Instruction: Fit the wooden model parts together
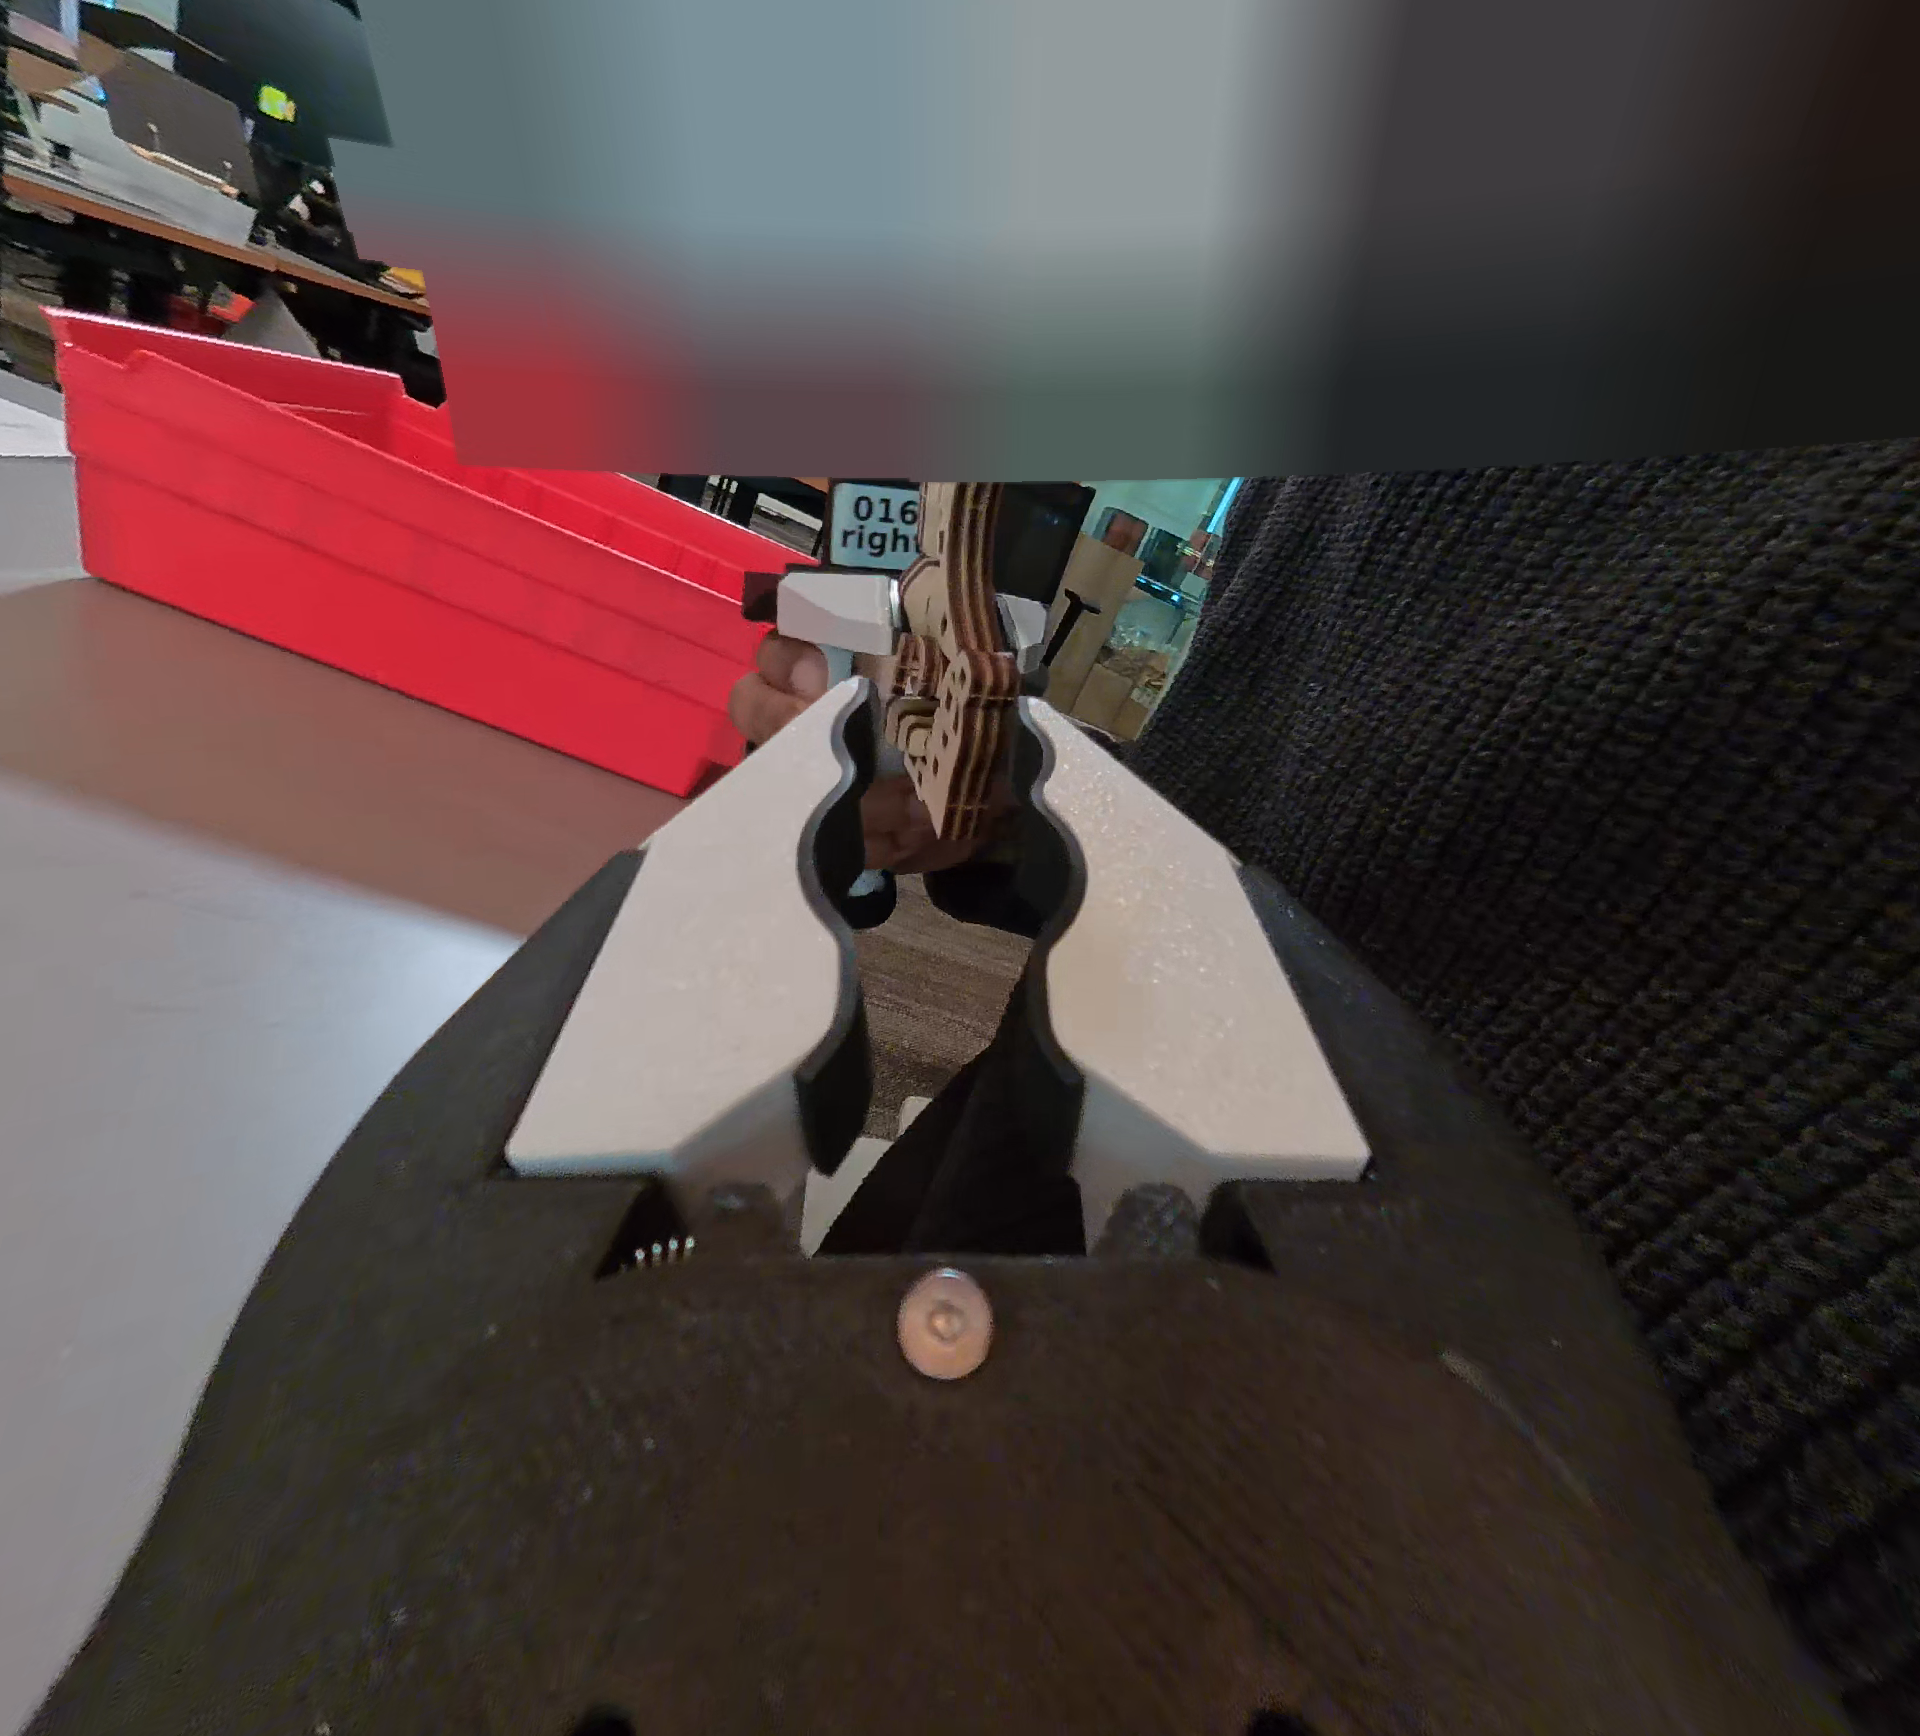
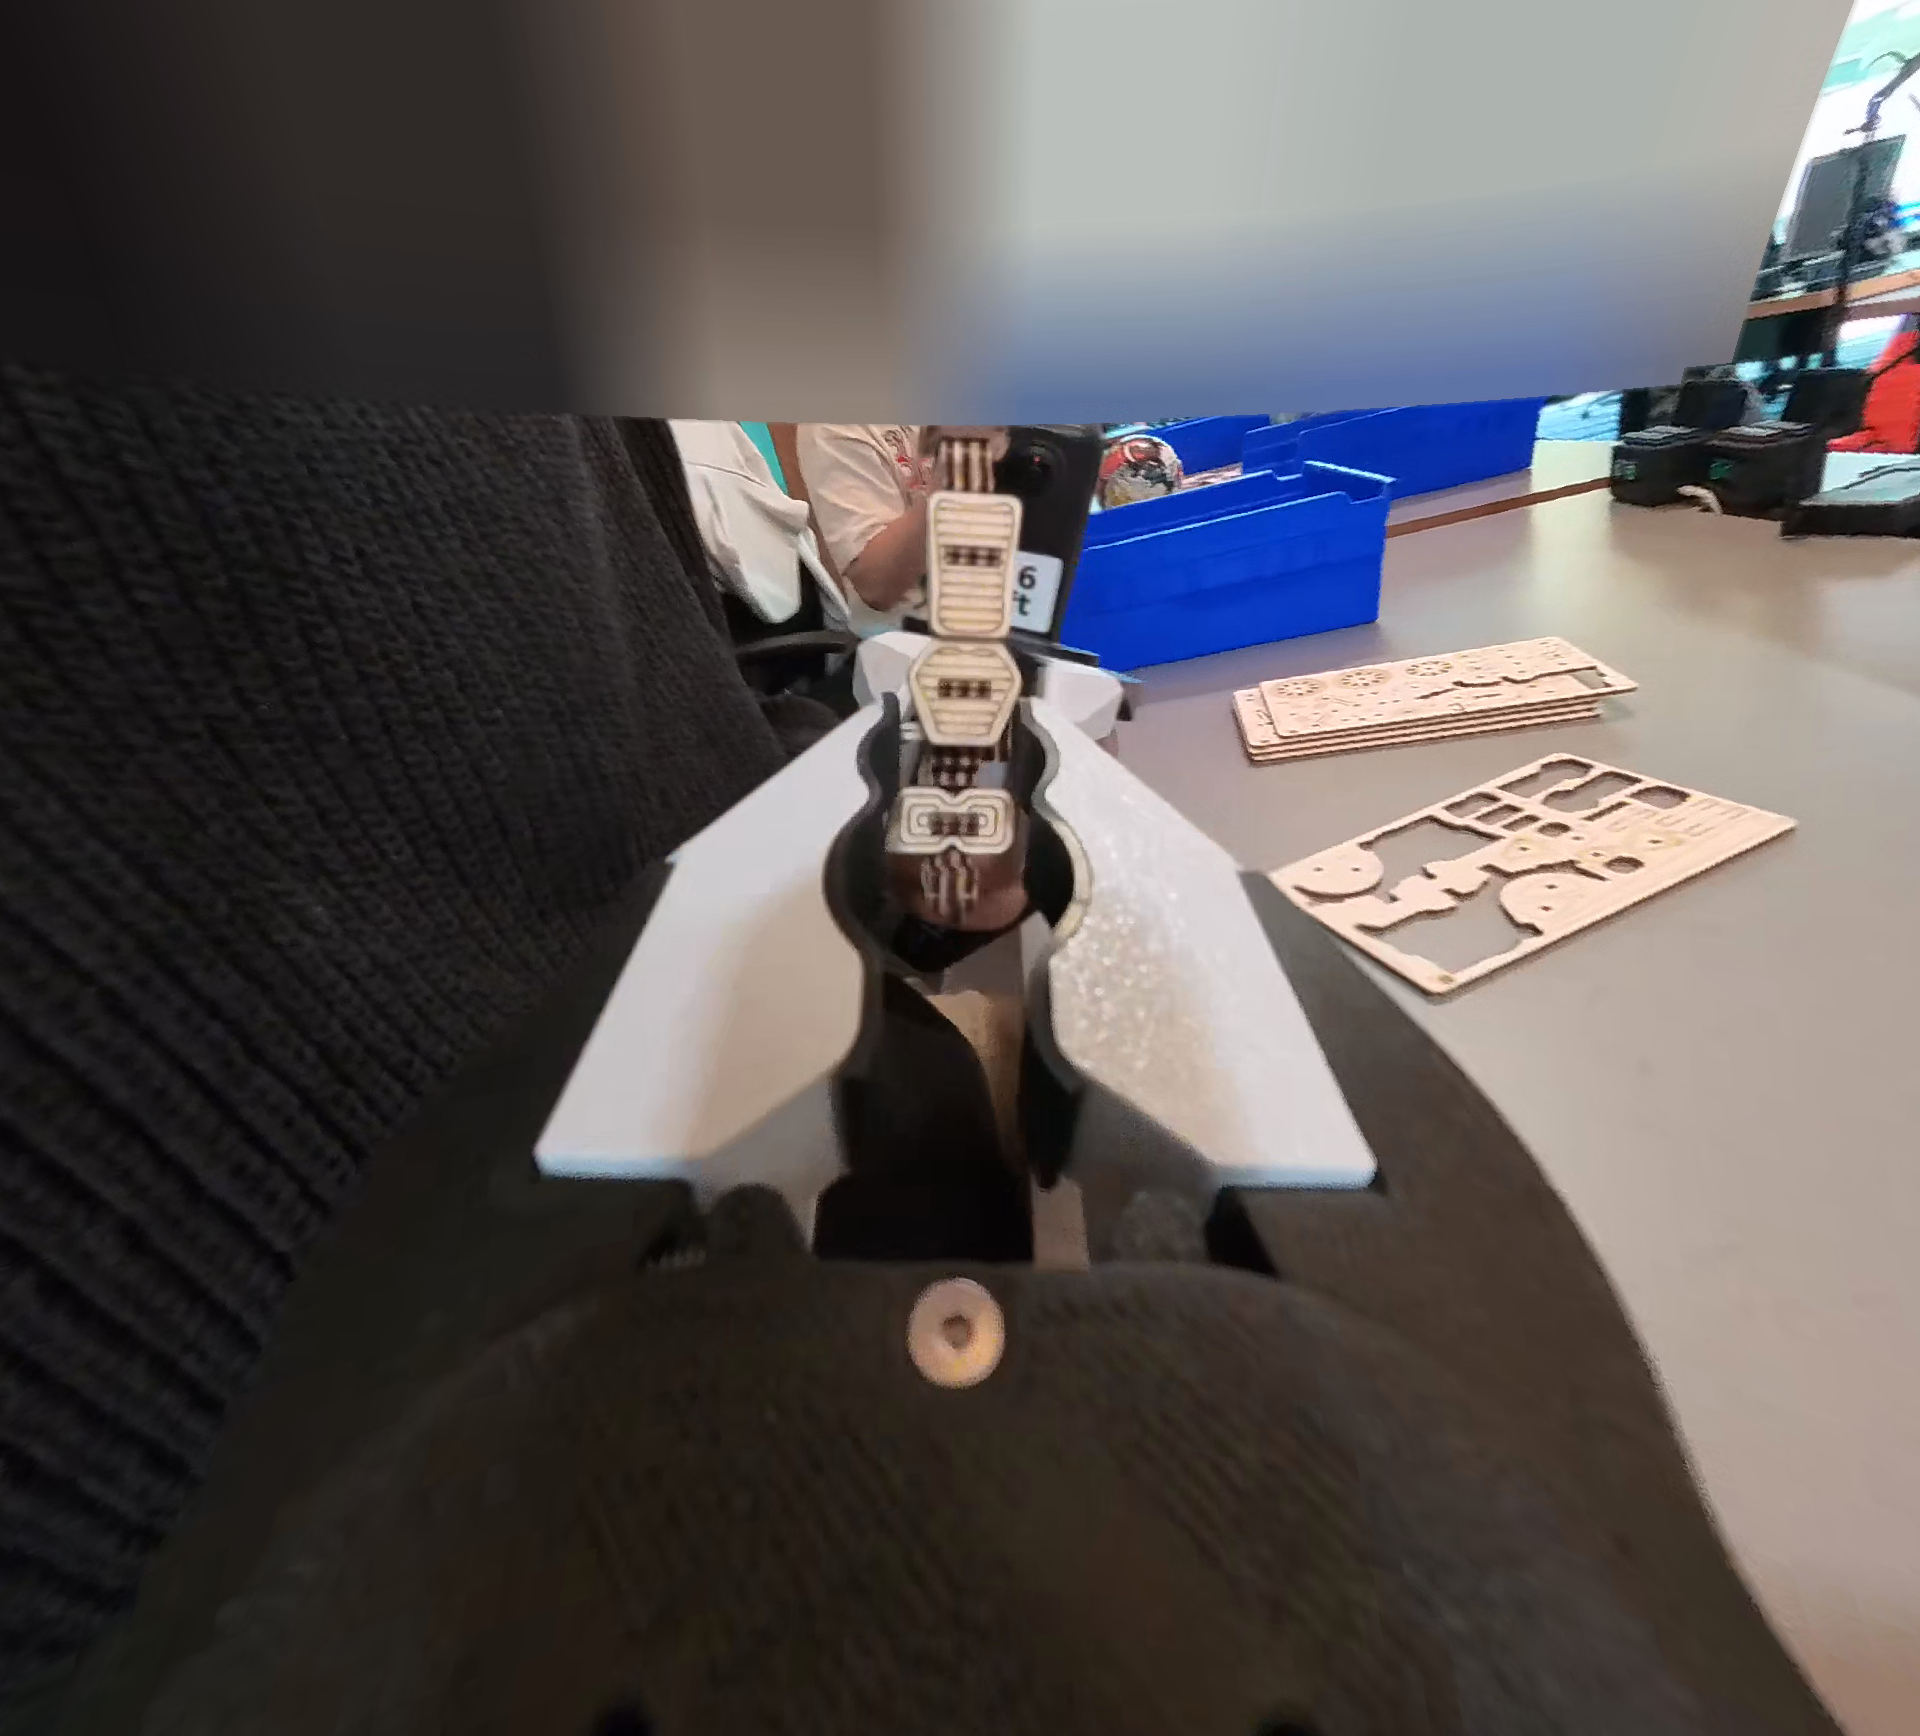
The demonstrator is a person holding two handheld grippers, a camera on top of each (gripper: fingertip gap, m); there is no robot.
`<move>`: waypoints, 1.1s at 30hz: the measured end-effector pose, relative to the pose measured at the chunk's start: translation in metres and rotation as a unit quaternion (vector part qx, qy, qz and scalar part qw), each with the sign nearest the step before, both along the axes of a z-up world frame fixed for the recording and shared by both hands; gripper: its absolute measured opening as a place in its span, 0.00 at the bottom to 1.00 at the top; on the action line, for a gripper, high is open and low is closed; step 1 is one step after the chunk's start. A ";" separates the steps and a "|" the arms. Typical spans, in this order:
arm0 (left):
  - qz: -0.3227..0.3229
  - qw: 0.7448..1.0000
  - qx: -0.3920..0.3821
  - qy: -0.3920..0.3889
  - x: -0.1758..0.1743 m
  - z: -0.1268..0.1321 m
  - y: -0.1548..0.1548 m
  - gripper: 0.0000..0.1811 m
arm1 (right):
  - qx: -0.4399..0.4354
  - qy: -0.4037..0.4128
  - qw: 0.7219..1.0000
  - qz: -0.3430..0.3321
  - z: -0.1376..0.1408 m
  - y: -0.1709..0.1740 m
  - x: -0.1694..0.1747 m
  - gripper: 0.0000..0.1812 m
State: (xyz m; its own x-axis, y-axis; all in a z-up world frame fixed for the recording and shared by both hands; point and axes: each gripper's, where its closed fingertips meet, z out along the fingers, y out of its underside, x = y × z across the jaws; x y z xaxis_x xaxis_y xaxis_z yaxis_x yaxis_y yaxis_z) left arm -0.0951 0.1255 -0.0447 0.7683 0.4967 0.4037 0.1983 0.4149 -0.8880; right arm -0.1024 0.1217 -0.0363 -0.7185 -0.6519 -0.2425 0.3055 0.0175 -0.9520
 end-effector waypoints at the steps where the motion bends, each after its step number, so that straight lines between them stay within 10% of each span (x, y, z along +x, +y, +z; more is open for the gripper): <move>1: 0.000 1.000 0.001 0.003 0.001 0.001 0.001 0.13 | -0.001 -0.008 1.000 0.009 0.001 0.001 0.001 0.12; 33: 0.037 0.998 0.033 -0.039 -0.009 -0.002 -0.002 0.18 | 0.042 -0.108 0.991 0.071 -0.004 -0.002 -0.001 0.12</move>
